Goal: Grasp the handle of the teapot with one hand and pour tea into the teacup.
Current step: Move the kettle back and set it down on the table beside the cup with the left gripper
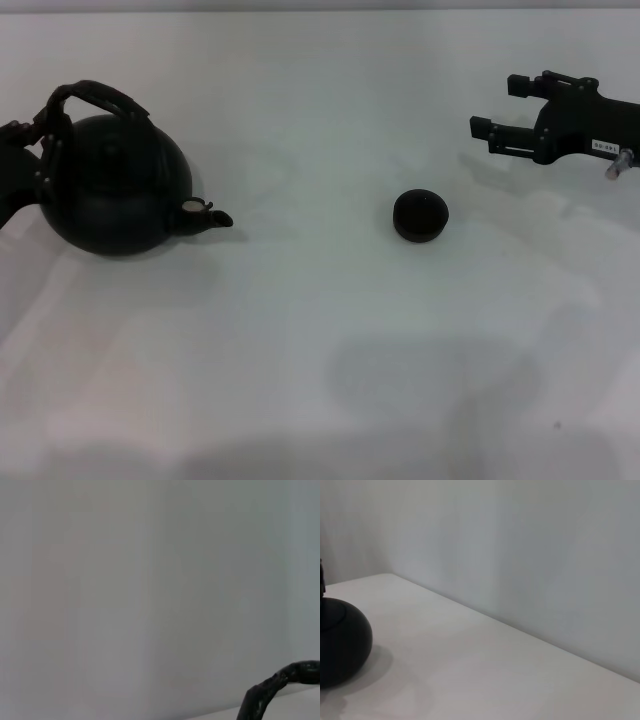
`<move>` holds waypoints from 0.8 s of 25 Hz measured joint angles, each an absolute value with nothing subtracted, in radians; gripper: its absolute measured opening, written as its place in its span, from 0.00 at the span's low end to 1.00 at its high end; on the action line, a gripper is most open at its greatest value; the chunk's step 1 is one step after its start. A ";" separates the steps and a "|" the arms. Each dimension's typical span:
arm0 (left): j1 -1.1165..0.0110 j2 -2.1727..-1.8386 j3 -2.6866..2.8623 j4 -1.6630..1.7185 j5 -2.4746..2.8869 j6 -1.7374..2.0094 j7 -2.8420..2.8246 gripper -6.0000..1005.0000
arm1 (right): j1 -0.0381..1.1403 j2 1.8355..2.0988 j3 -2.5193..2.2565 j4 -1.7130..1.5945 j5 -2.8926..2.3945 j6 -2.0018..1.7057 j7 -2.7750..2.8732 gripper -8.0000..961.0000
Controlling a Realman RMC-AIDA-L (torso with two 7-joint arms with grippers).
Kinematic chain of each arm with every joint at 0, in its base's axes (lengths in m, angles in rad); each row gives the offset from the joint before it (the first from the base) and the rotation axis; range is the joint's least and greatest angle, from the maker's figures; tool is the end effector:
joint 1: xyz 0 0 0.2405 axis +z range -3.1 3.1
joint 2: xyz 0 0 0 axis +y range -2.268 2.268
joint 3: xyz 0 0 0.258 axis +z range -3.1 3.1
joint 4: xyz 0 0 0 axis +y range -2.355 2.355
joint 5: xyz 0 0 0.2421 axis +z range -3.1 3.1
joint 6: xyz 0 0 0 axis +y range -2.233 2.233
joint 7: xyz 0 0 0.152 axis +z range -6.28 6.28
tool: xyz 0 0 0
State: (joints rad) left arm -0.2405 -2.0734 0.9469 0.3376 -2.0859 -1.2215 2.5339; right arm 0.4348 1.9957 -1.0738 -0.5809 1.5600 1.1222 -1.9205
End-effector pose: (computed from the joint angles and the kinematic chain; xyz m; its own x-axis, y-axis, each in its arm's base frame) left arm -0.3846 0.3060 -0.0108 0.7520 0.0809 0.6542 0.6155 -0.4413 -0.6530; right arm 0.3219 0.3841 -0.0091 0.8406 -0.2887 -0.4584 -0.4963 -0.7496 -0.4379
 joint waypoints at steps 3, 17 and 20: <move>-0.241 -2.076 0.944 0.324 -2.095 -1.212 2.573 0.13 | 0.435 1.997 -1.074 -0.581 1.560 1.113 -1.920 0.86; -0.241 -2.077 0.943 0.291 -2.124 -1.199 2.621 0.17 | 0.441 1.998 -1.074 -0.574 1.567 1.100 -1.919 0.86; -0.238 -2.076 0.943 0.291 -2.125 -1.205 2.634 0.22 | 0.440 1.997 -1.074 -0.579 1.569 1.101 -1.919 0.86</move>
State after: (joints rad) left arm -0.2378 -2.0764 0.9434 0.2914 -2.1246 -1.2053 2.6335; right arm 0.4401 1.9975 -1.0738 -0.5786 1.5695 1.1011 -1.9189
